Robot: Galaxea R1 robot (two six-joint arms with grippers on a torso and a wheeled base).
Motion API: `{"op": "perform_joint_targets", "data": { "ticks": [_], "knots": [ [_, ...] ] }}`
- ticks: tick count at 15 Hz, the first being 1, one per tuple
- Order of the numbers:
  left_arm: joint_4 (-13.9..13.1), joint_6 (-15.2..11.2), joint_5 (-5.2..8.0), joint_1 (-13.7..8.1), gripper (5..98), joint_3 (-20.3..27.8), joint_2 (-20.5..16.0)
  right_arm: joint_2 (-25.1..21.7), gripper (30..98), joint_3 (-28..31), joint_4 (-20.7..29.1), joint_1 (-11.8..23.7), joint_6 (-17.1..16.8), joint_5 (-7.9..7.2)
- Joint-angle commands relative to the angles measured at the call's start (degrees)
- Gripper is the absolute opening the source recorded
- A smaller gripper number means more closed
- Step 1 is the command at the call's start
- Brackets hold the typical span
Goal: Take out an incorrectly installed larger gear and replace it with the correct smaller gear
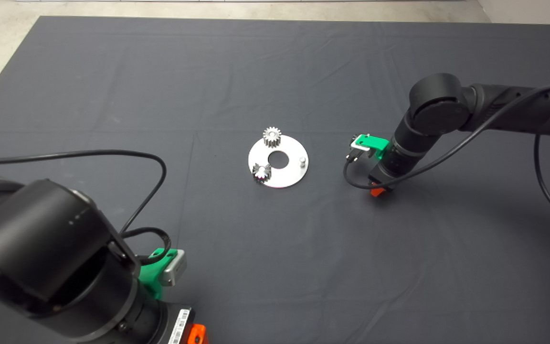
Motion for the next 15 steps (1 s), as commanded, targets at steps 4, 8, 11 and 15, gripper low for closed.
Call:
{"op": "perform_joint_targets", "data": {
  "ticks": [4, 8, 11, 15],
  "knots": [
    [-1.15, -0.15, -0.15, -0.56, 98.2, 0.77, -0.32, -0.14, 45.8, 0.13, 0.03, 0.61, 0.21, -5.92],
    [-1.15, -0.07, -0.15, -0.56, 98.2, 0.77, -0.32, 0.22, 45.8, 0.05, 0.03, -0.11, 0.21, -5.88],
    [-1.15, -0.07, -0.15, -0.56, 98.2, 0.77, -0.32, 0.22, 45.8, 0.05, 0.03, -0.11, 0.21, -5.9],
    [-1.15, -0.07, -0.15, -0.56, 98.2, 0.77, -0.32, -0.14, 43.7, 0.66, 0.03, -0.11, 0.21, -5.9]
  ]
}}
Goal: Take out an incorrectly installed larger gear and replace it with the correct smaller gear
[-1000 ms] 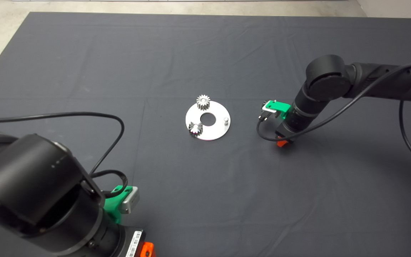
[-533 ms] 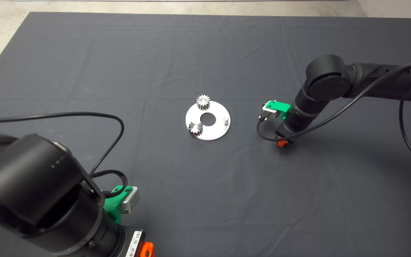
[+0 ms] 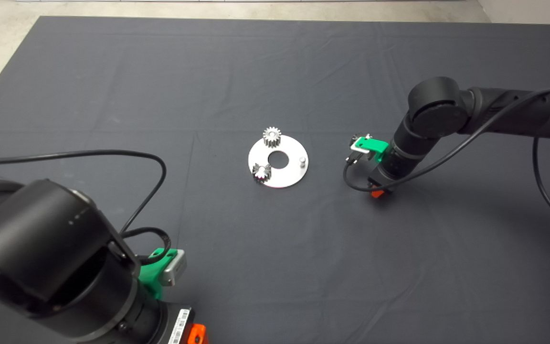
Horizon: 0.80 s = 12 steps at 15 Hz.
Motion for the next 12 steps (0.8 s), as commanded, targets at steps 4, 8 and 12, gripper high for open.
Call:
{"op": "perform_joint_targets", "data": {
  "ticks": [4, 8, 12],
  "knots": [
    [-1.15, -0.1, -0.14, -0.55, 98.2, 0.77, -0.28, -0.29, 42.9, 0.75, 0.03, 0.52, 0.19, -5.99],
    [-1.15, -0.1, -0.14, -0.55, 98.2, 0.77, -0.19, 0.05, 42.7, 1.01, 0.03, 0.52, 0.27, -6.08],
    [-1.15, -0.16, -0.14, -0.55, 98.2, 0.77, -0.19, 0.23, 41.0, 0.93, 1.23, 0.7, 0.36, -6.08]
  ]
}}
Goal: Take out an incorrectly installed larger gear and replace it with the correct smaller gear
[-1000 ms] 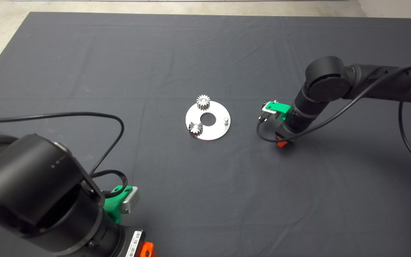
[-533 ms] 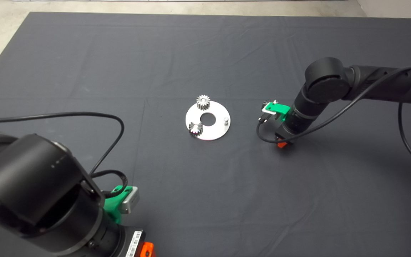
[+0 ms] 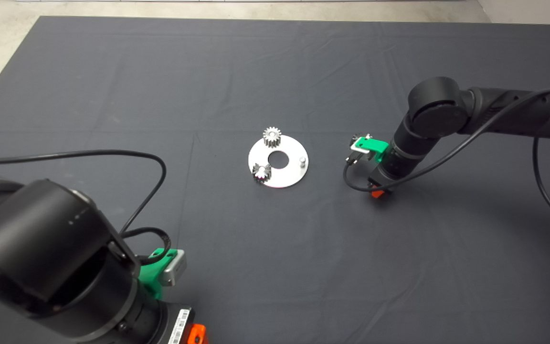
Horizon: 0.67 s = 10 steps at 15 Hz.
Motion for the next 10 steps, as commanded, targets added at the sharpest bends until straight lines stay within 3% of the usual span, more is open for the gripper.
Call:
{"op": "perform_joint_targets", "data": {
  "ticks": [1, 6, 10],
  "knots": [
    [-1.15, -0.1, -0.14, -0.55, 98.2, 0.77, -0.19, 0.24, 41.0, 0.73, 1.39, 0.7, 0.34, -6.08],
    [-1.15, -0.1, -0.14, -0.55, 98.2, 0.77, -0.19, 0.24, 40.3, 0.93, 4.25, 1.05, 0.37, -6.08],
    [-1.15, -0.14, -0.14, -0.55, 98.2, 0.77, -0.19, 0.97, 40.0, 0.93, 8.29, 4.8, 0.43, -6.08]
  ]
}}
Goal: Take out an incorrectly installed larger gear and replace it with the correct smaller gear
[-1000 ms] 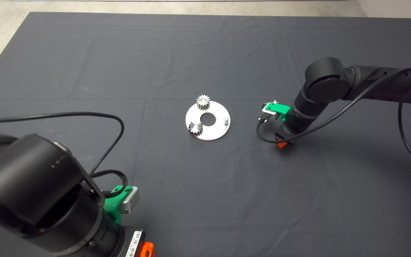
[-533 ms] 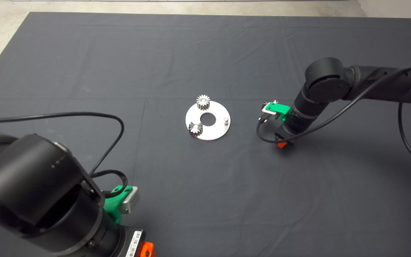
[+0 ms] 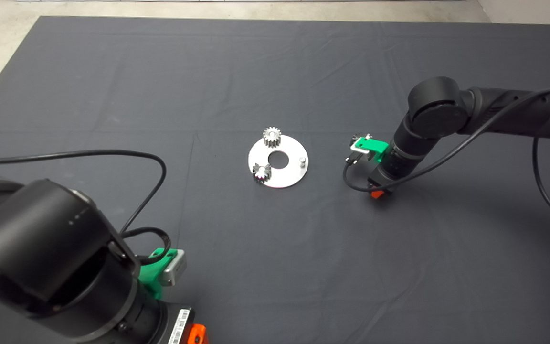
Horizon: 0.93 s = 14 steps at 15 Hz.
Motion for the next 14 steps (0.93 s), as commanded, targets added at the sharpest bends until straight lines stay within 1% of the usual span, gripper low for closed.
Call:
{"op": "perform_joint_targets", "data": {
  "ticks": [1, 4, 6, 8, 12, 14],
  "knots": [
    [-1.15, -0.18, -0.14, -0.55, 98.2, 0.77, -0.19, 1.25, 40.1, 0.82, 7.67, 6.12, 0.28, -6.15],
    [-1.15, -0.19, -0.14, -0.55, 98.2, 0.77, -0.19, 3.92, 40.1, 0.0, 8.56, 9.12, 0.28, -6.24],
    [-1.15, -0.19, -0.14, -0.55, 98.2, 0.77, -0.19, 6.17, 39.9, -1.34, 8.63, 10.51, 0.19, -6.5],
    [-1.15, -0.27, -0.14, -0.55, 98.2, 0.77, -0.19, 8.76, 39.9, -4.4, 8.72, 11.46, 0.1, -6.77],
    [-1.15, -0.27, -0.14, -0.55, 98.2, 0.68, -0.19, 16.12, 39.8, -11.7, 9.42, 11.74, -0.25, -6.86],
    [-1.15, -0.27, -0.14, -0.55, 98.2, 0.77, -0.19, 19.69, 39.8, -14.82, 9.43, 12.79, -0.42, -6.86]
  ]
}}
